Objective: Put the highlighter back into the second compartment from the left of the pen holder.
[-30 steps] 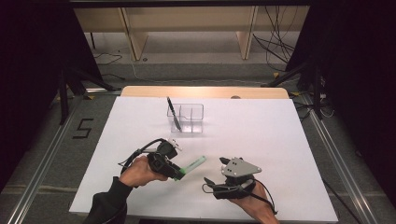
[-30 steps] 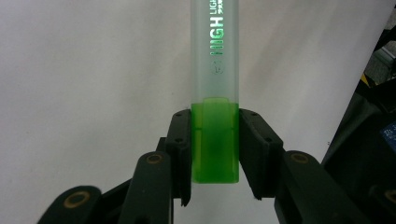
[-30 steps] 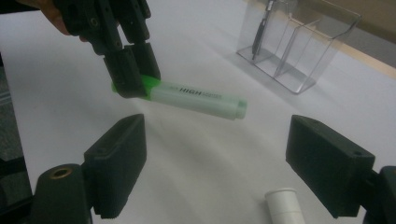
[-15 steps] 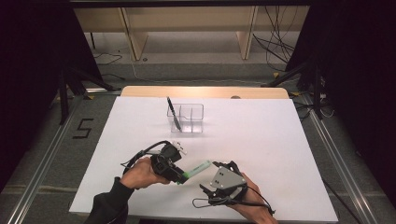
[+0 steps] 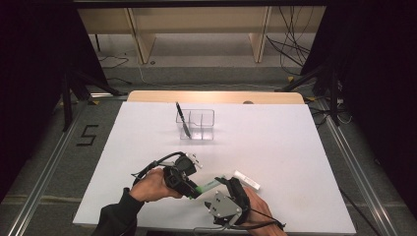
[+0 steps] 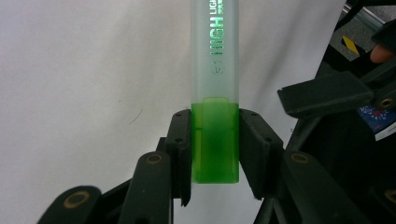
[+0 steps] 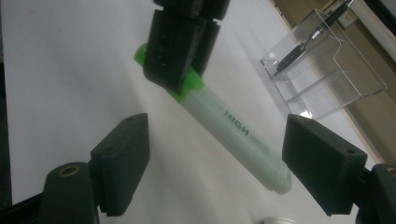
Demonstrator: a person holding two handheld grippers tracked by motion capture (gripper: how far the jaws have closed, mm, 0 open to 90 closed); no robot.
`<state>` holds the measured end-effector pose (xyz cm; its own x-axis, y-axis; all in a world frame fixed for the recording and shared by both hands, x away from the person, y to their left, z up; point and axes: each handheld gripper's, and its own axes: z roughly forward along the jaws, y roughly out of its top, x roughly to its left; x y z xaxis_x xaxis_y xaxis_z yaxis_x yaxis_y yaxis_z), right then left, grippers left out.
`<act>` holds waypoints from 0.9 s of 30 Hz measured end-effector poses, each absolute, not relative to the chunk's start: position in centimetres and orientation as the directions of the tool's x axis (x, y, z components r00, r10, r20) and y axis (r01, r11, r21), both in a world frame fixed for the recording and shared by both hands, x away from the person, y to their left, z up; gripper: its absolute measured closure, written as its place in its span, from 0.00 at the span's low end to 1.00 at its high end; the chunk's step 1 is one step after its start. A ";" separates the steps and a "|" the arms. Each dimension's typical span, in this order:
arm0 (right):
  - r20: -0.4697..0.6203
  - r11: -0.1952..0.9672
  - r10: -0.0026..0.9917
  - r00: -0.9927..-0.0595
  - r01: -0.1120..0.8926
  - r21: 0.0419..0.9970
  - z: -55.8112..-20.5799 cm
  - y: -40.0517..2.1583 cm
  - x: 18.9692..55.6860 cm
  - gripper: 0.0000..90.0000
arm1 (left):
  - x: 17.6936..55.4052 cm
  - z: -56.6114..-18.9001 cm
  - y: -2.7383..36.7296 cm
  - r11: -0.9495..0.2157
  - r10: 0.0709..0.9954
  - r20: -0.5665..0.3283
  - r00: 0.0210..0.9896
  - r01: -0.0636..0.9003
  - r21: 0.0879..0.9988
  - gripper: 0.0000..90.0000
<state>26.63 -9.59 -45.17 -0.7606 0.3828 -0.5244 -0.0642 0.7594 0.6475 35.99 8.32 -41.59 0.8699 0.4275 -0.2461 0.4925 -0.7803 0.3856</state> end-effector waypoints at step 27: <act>-0.833 0.916 0.128 -0.539 -0.257 0.307 -48.0 -7.2 25.0 0.52 | 35.6 -41.5 7.6 -0.808 0.403 -0.245 0.882 0.469 0.357 0.74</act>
<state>24.95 -7.25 -48.00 -0.5387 0.1276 -0.8328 -0.2575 0.9162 0.3070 35.58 7.63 -41.48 0.8816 0.4033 -0.2453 0.4689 -0.8077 0.3575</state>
